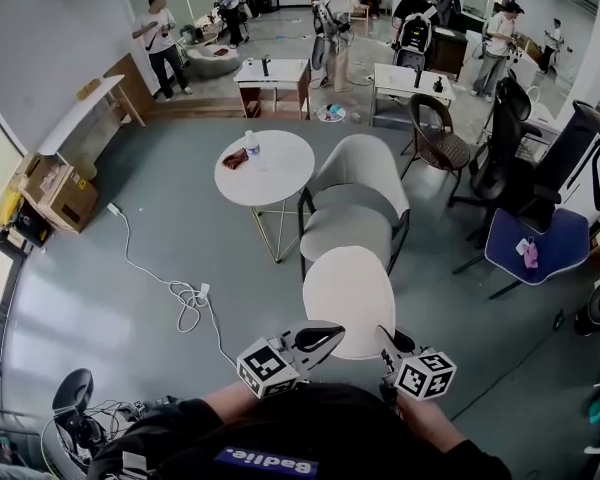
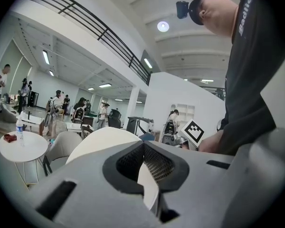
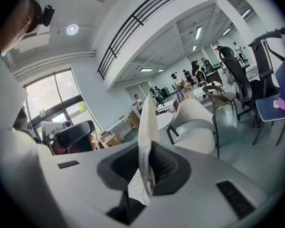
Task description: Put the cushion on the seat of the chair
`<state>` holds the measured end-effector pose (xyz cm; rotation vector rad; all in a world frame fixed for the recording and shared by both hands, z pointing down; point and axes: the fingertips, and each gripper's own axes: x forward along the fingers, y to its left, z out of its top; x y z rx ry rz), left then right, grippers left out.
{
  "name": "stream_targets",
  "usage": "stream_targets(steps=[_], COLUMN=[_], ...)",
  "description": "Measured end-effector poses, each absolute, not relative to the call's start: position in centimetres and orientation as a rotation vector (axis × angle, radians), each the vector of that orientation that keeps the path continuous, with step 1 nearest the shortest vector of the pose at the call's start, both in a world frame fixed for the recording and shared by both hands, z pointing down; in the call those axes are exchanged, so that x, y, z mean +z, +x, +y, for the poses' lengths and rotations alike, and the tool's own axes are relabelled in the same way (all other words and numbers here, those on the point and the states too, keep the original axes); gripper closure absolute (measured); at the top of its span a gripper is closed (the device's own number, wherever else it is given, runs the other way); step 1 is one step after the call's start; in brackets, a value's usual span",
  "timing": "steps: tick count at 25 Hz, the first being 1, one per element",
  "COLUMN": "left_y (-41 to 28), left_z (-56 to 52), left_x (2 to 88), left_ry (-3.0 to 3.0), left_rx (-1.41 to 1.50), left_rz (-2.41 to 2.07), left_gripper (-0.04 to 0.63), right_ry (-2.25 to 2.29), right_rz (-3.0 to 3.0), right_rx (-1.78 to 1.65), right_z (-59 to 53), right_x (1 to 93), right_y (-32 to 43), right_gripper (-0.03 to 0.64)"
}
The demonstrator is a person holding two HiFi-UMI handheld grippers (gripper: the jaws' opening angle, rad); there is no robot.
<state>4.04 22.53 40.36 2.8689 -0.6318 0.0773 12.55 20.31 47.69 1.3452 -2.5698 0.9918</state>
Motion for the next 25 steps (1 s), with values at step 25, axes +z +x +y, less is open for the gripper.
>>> stream_targets(steps=[25], left_y=[-2.3], left_z=[2.0], left_x=[42.1], left_ry=[2.837], left_rx=[0.042], left_rz=[-0.553], left_gripper=[0.58], right_ry=[1.615], right_rz=[-2.427], right_rx=[1.232], right_z=[2.1], right_x=[50.4], right_y=[10.8], right_gripper=[0.557])
